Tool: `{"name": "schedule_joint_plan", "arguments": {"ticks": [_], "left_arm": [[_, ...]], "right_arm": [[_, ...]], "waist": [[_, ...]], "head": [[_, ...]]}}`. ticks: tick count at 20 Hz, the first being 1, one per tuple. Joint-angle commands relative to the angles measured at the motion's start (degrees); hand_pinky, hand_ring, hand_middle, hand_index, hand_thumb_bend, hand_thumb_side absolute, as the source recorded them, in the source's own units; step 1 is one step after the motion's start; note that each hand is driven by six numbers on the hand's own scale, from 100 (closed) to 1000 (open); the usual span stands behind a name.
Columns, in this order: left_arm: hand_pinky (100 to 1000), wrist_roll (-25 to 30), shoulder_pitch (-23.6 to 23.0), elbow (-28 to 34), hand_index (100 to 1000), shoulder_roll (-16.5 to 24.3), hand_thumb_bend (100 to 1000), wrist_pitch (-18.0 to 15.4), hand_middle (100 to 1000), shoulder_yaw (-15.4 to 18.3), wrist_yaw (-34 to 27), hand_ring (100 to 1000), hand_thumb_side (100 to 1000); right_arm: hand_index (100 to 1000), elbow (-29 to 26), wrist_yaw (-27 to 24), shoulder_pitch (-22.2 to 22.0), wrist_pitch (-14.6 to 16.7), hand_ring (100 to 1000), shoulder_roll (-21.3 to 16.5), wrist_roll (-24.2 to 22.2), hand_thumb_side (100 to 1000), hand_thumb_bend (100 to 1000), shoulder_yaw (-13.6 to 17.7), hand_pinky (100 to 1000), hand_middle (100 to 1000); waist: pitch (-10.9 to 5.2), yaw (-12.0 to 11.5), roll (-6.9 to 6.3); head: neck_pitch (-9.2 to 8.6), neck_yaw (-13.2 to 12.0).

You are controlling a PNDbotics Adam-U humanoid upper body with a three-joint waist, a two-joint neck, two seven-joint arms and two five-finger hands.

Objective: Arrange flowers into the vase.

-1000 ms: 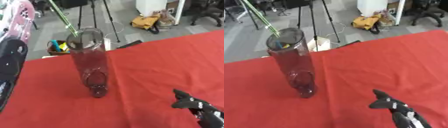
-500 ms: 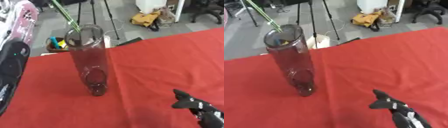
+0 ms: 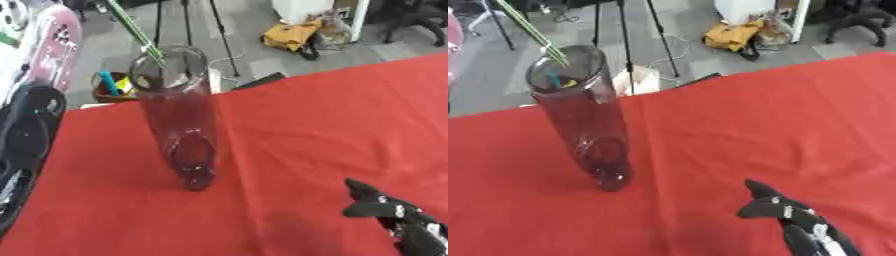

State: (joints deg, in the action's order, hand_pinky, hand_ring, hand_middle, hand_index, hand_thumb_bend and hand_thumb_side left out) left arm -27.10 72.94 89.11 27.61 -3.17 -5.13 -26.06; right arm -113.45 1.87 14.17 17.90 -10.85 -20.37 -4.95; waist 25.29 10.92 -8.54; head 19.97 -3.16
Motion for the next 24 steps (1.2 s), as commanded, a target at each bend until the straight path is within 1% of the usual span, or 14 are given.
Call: {"name": "schedule_joint_plan", "arguments": {"ticks": [1,6,12,24], "left_arm": [[100,-0.2,0.8,0.5,100,0.7,112,1.0,100,-0.5,0.6,100,635],[100,0.2,0.3,0.4,100,0.4,100,1.2,100,-1.0,1.3,100,647],[100,1.0,-0.2,-0.1,100,0.0,100,1.0,100,-1.8,2.2,100,656],[100,2.2,-0.7,-0.3,100,-1.0,100,1.7,100,-3.1,2.8,100,674]], "right_arm": [[764,-1.1,0.4,0.4,-0.1,1000,0.0,0.0,981,100,0.2,1000,674],[765,-1.1,0.4,0.5,-0.1,1000,0.1,0.0,982,100,0.3,1000,673],[765,-1.1,0.3,0.6,-0.1,1000,0.2,0.0,983,100,0.3,1000,673],[765,-1.1,0.4,0.7,-0.1,1000,0.5,-0.2,986,100,0.4,1000,672]], "waist": [[-1.21,0.0,0.37],[-1.12,0.2,0.36],[-0.99,0.4,0.4],[-0.69,0.7,0.49]], "head": [[0.03,-0.2],[0.08,-0.2],[0.71,-0.5],[1.06,-0.9]]}}
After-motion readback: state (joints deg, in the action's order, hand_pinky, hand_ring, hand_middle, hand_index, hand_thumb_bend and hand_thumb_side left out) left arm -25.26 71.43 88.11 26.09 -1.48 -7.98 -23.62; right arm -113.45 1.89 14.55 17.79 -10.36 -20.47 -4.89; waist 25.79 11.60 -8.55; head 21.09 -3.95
